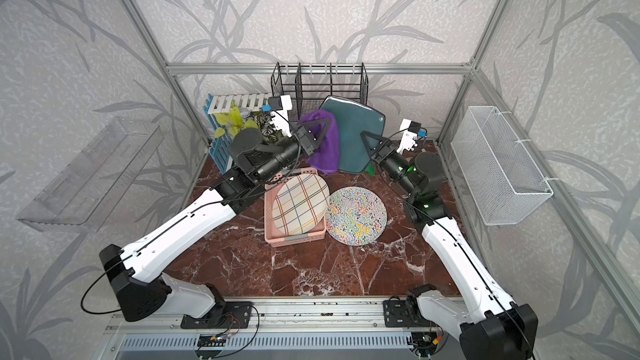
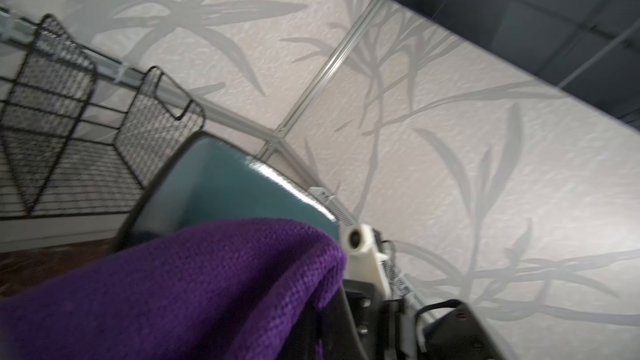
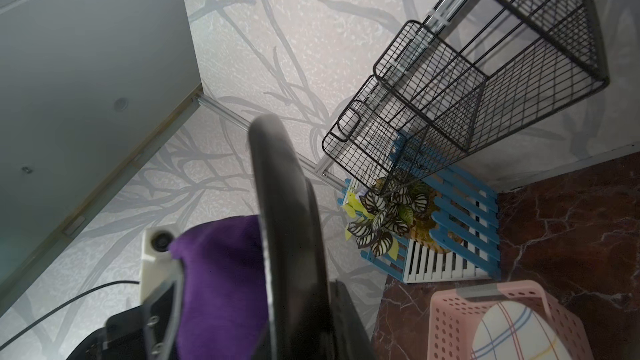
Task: Wipe the wet plate dry
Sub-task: Wipe the plate with towel.
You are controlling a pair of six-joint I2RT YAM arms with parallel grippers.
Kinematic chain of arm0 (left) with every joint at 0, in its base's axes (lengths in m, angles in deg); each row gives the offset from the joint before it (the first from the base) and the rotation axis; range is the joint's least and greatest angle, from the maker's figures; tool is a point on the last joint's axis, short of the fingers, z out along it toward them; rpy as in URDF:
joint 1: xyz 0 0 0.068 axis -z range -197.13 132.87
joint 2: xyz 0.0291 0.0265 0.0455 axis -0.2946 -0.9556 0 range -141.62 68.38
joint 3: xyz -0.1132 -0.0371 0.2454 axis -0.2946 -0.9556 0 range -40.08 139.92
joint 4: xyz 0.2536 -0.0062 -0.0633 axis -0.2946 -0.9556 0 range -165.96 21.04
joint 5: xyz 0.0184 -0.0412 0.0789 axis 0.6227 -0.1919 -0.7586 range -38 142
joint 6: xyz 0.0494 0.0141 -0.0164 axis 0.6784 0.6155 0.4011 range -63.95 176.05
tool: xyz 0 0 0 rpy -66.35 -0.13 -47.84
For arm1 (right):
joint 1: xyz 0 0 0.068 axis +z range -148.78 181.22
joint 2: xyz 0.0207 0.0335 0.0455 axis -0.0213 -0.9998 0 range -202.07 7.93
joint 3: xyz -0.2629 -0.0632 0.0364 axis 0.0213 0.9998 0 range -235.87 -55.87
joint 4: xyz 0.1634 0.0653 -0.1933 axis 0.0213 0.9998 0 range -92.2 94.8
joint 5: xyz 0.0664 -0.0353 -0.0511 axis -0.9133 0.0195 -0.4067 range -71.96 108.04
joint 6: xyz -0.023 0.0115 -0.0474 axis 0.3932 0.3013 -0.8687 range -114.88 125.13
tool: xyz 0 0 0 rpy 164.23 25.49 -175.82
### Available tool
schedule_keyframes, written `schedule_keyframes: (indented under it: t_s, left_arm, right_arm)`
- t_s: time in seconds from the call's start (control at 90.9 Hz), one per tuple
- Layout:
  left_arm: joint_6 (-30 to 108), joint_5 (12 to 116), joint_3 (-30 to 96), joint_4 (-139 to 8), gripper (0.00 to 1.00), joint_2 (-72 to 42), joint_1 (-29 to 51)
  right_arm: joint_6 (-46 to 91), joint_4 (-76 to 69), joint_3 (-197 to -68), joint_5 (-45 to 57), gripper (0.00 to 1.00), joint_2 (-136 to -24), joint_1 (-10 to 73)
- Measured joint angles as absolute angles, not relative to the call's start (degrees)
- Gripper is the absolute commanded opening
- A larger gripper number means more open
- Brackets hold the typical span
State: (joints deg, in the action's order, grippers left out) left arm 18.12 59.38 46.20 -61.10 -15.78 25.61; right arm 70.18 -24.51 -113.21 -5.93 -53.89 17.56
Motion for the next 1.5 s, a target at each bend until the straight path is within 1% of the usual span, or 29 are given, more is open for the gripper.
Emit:
schedule_keyframes:
  t_s: [0.11,0.22,0.275,0.341,0.396,0.451,0.594,0.66,0.792,0.891,1.012,1.089,1.155,1.254,1.385,1.429,1.495]
  left_arm:
    - [24.44,55.95,47.29,-68.62,0.00,-18.10,25.65]
    - [29.42,53.87,49.22,-74.26,0.00,-18.78,25.08]
    - [31.58,54.88,51.86,-76.44,0.00,-19.74,25.08]
    - [33.40,56.80,55.12,-78.15,0.00,-21.10,25.35]
    - [33.99,58.44,55.88,-78.48,0.00,-21.77,25.76]
    - [33.94,59.73,54.03,-77.97,0.00,-21.58,26.35]
    - [31.74,60.84,41.63,-73.67,0.00,-16.07,27.25]
    - [30.99,61.65,38.88,-73.25,0.00,-14.93,27.42]
    - [30.29,61.89,38.81,-73.16,0.00,-15.13,27.47]
    - [28.94,62.77,38.81,-72.40,0.00,-14.98,25.28]
    - [27.28,65.72,39.23,-70.28,0.00,-14.39,17.78]
    - [28.17,67.09,42.44,-71.31,0.00,-15.39,14.42]
    - [30.21,67.60,47.53,-72.86,0.00,-17.90,15.53]
    - [32.79,68.10,51.29,-73.32,0.00,-20.90,20.58]
    - [33.44,70.22,48.85,-72.51,0.00,-20.24,23.71]
    - [32.83,71.22,46.94,-71.74,0.00,-18.93,23.10]
    - [30.08,73.85,43.01,-69.01,0.00,-15.70,20.06]
  right_arm:
    - [67.32,-20.46,-111.68,-3.68,0.00,-53.83,20.36]
    - [65.31,-16.90,-110.33,-1.78,0.00,-53.89,26.76]
    - [65.44,-15.94,-110.11,-1.51,0.00,-54.13,29.52]
    - [65.55,-16.35,-110.11,-1.10,0.00,-54.68,30.57]
    - [65.92,-16.59,-110.35,-1.14,0.00,-54.83,29.84]
    - [66.44,-16.35,-111.16,-1.51,0.00,-55.05,28.01]
    - [67.78,-15.30,-112.38,0.23,0.00,-55.79,21.78]
    - [67.87,-15.70,-112.38,0.87,0.00,-56.32,20.55]
    - [68.76,-18.71,-112.40,-0.14,0.00,-59.22,22.11]
    - [69.24,-19.46,-112.42,-0.92,0.00,-60.21,23.77]
    - [69.64,-19.46,-111.88,-1.65,0.00,-59.18,24.79]
    - [69.75,-19.00,-110.96,-2.00,0.00,-57.54,25.32]
    - [69.88,-19.41,-110.85,-2.96,0.00,-56.93,25.60]
    - [70.05,-19.98,-110.87,-3.07,0.00,-56.16,25.84]
    - [71.82,-19.85,-110.85,-3.37,0.00,-56.12,23.33]
    - [73.31,-20.20,-110.76,-3.94,0.00,-56.12,21.52]
    - [75.14,-21.58,-109.74,-4.60,0.00,-56.08,17.60]
